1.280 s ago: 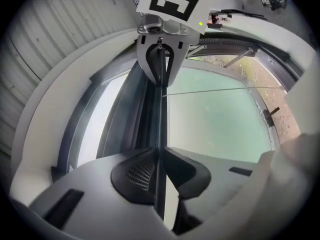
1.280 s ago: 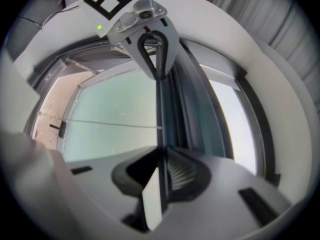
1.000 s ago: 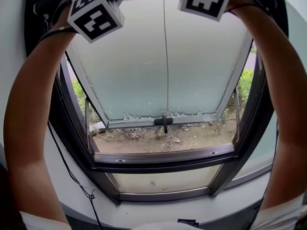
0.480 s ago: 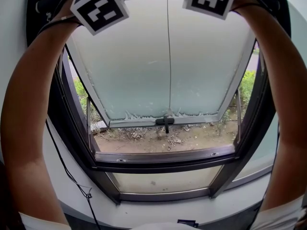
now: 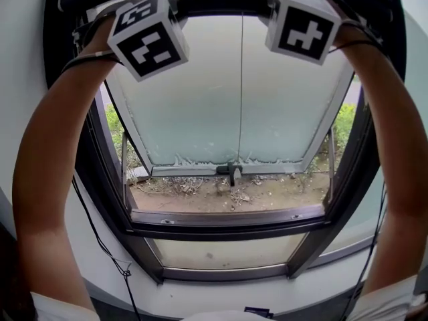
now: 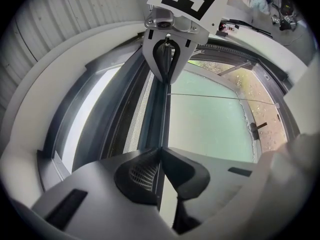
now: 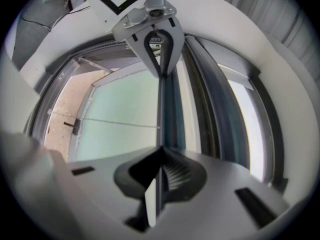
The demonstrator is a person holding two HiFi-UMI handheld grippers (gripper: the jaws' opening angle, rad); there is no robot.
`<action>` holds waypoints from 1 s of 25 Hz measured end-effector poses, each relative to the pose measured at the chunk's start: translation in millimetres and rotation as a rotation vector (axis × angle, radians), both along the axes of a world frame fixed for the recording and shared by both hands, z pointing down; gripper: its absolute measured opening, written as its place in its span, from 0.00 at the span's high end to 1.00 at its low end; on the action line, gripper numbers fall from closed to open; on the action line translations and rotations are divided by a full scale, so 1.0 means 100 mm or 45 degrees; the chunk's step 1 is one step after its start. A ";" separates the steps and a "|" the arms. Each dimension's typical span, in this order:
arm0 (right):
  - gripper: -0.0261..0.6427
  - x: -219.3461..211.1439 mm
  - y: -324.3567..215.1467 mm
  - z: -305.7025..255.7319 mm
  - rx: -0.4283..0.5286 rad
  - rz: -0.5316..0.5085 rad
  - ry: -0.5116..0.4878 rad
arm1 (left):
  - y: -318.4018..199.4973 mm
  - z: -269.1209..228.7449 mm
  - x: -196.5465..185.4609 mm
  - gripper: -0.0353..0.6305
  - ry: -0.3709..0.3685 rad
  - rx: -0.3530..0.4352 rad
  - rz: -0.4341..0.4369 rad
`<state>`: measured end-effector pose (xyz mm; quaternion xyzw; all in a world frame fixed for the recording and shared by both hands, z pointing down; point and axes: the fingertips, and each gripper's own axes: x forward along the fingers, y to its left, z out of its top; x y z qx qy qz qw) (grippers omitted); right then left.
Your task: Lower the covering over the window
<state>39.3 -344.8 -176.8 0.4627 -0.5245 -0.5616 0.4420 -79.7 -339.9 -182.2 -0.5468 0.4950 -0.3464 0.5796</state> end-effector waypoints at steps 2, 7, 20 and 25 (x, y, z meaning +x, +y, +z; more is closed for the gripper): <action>0.91 0.00 0.02 0.19 -0.004 -0.007 -0.004 | -0.02 0.22 -0.04 0.89 0.001 -0.016 -0.016; 0.91 -0.01 0.04 0.54 -0.028 -0.020 0.013 | -0.01 0.59 -0.04 0.89 -0.009 -0.063 -0.006; 0.91 -0.02 0.06 1.39 -0.078 -0.046 0.006 | 0.01 1.45 -0.03 0.89 -0.009 -0.159 0.036; 0.91 0.00 0.05 1.63 -0.099 -0.056 -0.026 | 0.01 1.69 -0.02 0.89 0.020 -0.183 0.063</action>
